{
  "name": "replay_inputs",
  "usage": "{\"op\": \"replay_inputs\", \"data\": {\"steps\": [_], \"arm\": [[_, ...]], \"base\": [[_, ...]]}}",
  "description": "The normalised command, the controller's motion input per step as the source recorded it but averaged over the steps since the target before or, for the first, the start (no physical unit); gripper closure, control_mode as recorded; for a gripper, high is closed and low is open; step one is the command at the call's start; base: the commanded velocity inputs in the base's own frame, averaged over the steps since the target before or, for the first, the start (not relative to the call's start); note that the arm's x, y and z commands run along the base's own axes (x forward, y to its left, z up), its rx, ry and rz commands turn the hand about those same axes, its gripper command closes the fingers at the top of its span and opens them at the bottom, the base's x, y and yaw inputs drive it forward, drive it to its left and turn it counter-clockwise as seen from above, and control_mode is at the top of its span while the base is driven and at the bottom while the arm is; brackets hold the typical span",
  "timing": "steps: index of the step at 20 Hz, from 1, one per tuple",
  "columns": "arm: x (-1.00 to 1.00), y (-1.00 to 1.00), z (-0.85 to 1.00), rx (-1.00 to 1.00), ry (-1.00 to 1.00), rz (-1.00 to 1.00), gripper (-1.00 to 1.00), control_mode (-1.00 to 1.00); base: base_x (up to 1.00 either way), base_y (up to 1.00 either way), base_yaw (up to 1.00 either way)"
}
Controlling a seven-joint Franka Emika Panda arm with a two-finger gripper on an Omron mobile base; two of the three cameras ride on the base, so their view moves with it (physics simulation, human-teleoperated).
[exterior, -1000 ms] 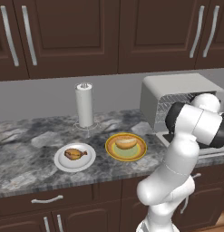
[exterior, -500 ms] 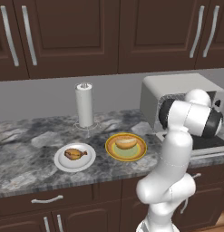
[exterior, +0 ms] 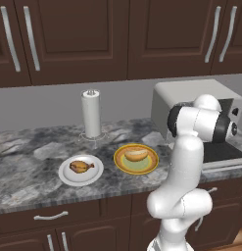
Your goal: Open the toaster oven door. Place the hotdog bun on the top rack in the toaster oven and place the chicken drumstick on the bottom rack.
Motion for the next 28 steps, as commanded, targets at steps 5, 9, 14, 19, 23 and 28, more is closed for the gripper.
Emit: {"op": "replay_inputs", "data": {"steps": [5,9,14,19,23,28], "arm": [[0.26,0.00,-0.05,0.07,-0.01,0.00,-1.00,-1.00],[0.19,0.00,-0.10,0.07,0.00,0.00,-1.00,-1.00],[0.13,0.00,-0.09,0.05,-0.03,0.02,-1.00,-1.00],[0.07,0.03,0.00,0.08,-0.10,0.02,-1.00,-1.00],[0.13,0.07,0.00,0.08,-0.10,0.01,-1.00,-1.00],[0.27,0.09,0.00,0.06,-0.01,0.00,-1.00,-1.00]], "base": [[0.00,0.00,0.00],[0.00,0.00,0.00],[0.00,0.00,0.00],[0.00,0.00,0.00],[0.00,0.00,0.00],[0.00,0.00,0.00]]}}
